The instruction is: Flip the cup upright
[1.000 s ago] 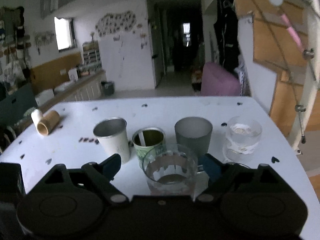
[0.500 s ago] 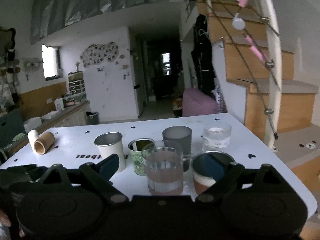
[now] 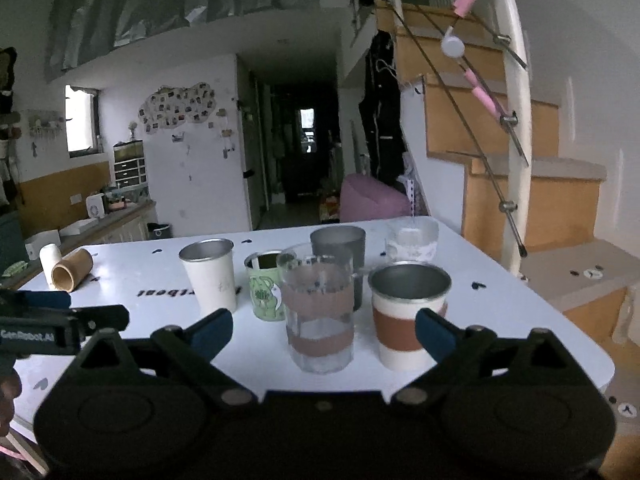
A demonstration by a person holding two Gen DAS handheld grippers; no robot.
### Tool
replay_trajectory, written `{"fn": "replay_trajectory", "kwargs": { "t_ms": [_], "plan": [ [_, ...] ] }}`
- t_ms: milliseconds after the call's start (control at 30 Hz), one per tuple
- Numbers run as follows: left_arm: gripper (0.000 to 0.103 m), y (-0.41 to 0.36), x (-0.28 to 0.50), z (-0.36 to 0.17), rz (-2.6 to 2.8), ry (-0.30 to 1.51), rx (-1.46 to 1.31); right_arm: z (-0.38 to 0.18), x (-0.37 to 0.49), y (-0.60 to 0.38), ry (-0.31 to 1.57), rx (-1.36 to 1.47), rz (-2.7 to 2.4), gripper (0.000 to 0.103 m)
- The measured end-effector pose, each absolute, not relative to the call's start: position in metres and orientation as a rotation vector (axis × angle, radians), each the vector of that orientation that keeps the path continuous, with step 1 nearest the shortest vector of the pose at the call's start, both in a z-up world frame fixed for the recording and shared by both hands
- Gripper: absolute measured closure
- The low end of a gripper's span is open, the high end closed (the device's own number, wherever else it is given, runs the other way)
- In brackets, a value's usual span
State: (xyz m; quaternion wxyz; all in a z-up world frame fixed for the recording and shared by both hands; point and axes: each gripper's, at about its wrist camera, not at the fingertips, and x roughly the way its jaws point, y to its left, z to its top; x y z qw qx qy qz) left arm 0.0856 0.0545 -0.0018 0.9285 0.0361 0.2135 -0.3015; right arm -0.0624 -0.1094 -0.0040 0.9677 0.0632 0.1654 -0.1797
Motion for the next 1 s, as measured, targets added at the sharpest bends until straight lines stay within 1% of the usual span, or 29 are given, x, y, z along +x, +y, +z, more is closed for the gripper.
{"fn": "replay_trajectory", "kwargs": {
  "t_ms": [67,1000],
  "plan": [
    [0.0,0.056,0.084,-0.003,-0.61,0.439,0.075,-0.007,-0.064,-0.108,0.337,0.124,-0.377,0.0],
    [0.0,0.063,0.074,-0.006,-0.581,0.442,0.082,-0.007,-0.069,-0.103,0.339,0.11,-0.385,0.0]
  ]
}}
